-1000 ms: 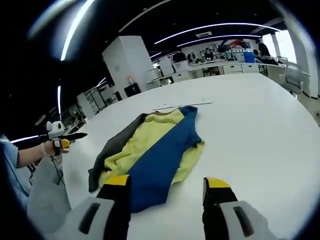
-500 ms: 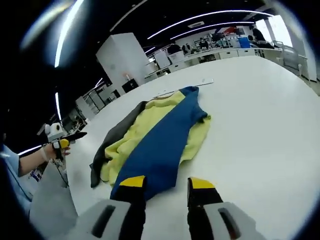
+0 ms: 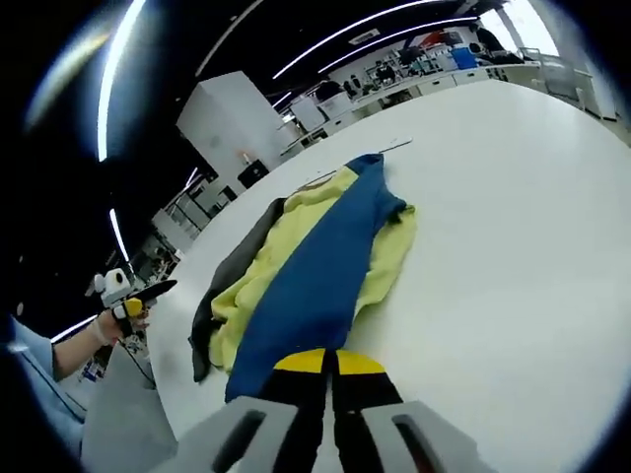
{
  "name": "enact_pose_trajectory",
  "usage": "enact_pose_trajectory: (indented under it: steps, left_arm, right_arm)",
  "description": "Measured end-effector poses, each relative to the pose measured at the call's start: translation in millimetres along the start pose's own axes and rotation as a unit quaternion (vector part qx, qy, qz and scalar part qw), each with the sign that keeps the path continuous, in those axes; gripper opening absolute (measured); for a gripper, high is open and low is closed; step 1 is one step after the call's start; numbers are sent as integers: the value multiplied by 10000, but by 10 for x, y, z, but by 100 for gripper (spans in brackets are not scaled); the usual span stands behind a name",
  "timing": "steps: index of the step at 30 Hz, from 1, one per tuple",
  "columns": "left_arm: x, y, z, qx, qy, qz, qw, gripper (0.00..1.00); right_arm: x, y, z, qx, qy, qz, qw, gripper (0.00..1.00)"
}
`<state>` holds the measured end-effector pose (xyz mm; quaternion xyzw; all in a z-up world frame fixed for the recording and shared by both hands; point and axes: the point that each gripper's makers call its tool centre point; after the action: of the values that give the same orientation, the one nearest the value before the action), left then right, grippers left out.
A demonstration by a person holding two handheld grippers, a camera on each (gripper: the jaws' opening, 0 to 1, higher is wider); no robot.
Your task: Fold the garment on the visible template until the final outline fits inside the template.
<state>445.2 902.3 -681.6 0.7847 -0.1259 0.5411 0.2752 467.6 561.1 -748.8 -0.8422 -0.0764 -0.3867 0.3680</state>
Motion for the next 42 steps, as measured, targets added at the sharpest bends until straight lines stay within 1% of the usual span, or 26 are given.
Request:
enact_pose_trajectory:
  steps: [3,5,6,7,11,13,17,21,26,33,35,40,42]
  left_arm:
    - [-11,2,2,12,21,-26,10000,92]
    - [-22,6,8,17,32,-65,10000,92]
    - [-27,12,14,8,38,-78,10000,92]
    - [-33,18,17,4,36,-79,10000,92]
    - [-49,39,28,-18,28,-103,9999,92]
    - [-48,47,32,-26,43,-98,9999,92]
    - [-47,54,17,-23,48,-109,9999,91]
    - [-33,42,-26,18,97,-139,9999,91]
    - [-26,27,-69,59,135,-153,9998,91]
    - [-29,12,-101,87,134,-165,9997,91]
    - [-32,10,-101,92,133,-177,9997,91]
    - [-40,25,-92,79,123,-183,9997,91]
    - [-45,31,-90,69,128,-192,9997,92]
  right_arm:
    - [70,-51,-12,97,13,52,9999,0]
    - [166,-126,-7,193,94,113,9997,0]
    - [234,-207,6,320,142,168,9992,0]
    - [277,-249,19,371,170,184,9990,0]
    - [433,-445,167,570,139,23,9983,0]
    - [457,-494,252,620,76,-35,9980,0]
    - [429,-563,470,657,-140,-274,9974,0]
    - [378,-580,649,650,-283,-354,9969,0]
    - [280,-546,756,571,-484,-484,9960,0]
    - [242,-509,805,539,-588,-505,9955,0]
    - [233,-500,806,538,-623,-590,9949,0]
    - [266,-534,751,621,-537,-803,9934,0]
    - [304,-555,697,679,-473,-796,9934,3]
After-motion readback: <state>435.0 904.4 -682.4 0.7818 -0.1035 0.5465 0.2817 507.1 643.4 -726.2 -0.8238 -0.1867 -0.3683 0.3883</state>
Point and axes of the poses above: the point that each gripper's makers call its tool centre point, and the gripper's own axes: z roughly forward along the fingers, y roughly to its right, x roughly out of its top, and after that the axes turned 8 degrees about y, right-handed
